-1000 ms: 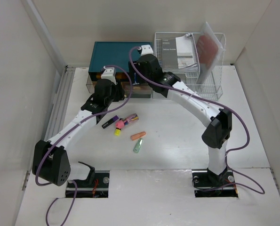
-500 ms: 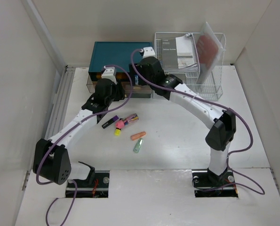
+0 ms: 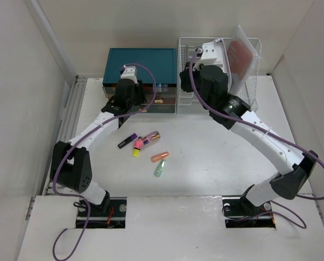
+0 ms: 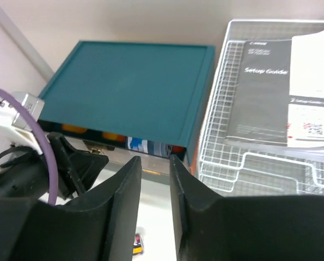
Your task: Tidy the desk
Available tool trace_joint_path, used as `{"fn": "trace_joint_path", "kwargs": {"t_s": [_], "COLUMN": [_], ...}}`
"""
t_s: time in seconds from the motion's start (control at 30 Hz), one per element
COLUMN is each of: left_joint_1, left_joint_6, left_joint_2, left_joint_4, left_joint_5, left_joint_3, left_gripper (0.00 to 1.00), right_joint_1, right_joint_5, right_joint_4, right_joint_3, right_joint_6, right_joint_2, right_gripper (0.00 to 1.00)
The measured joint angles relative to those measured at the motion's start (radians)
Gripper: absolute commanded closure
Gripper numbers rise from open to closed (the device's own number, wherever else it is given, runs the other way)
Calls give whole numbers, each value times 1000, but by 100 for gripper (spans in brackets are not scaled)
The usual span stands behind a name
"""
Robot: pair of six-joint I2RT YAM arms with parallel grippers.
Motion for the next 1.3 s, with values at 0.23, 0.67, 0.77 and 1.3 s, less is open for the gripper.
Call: {"fn": "trace_joint_path", "kwargs": {"t_s": [0.23, 0.67, 0.77, 1.3], "left_joint_1": [11, 12, 9, -26], "left_joint_6": [1, 1, -2, -17], "left_joint_2": [68, 119, 61, -722], "left_joint_4": [20, -11, -16, -25], "left_joint_5": [-7, -21, -21, -133], "left_joint_3": [60, 98, 50, -365], "left_gripper": [64, 2, 0, 0], "right_joint_1": [-27, -82, -130, -61], "right_joint_5": [-29, -234, -398, -1220], "right_joint_4": [32, 30, 33, -140], "right_joint_3": [-108, -239, -283, -355], "right_joint_6": [-29, -100, -166, -879], "right_joint_2": [-47, -90, -125, 54], "right_gripper": [68, 64, 54, 23]}}
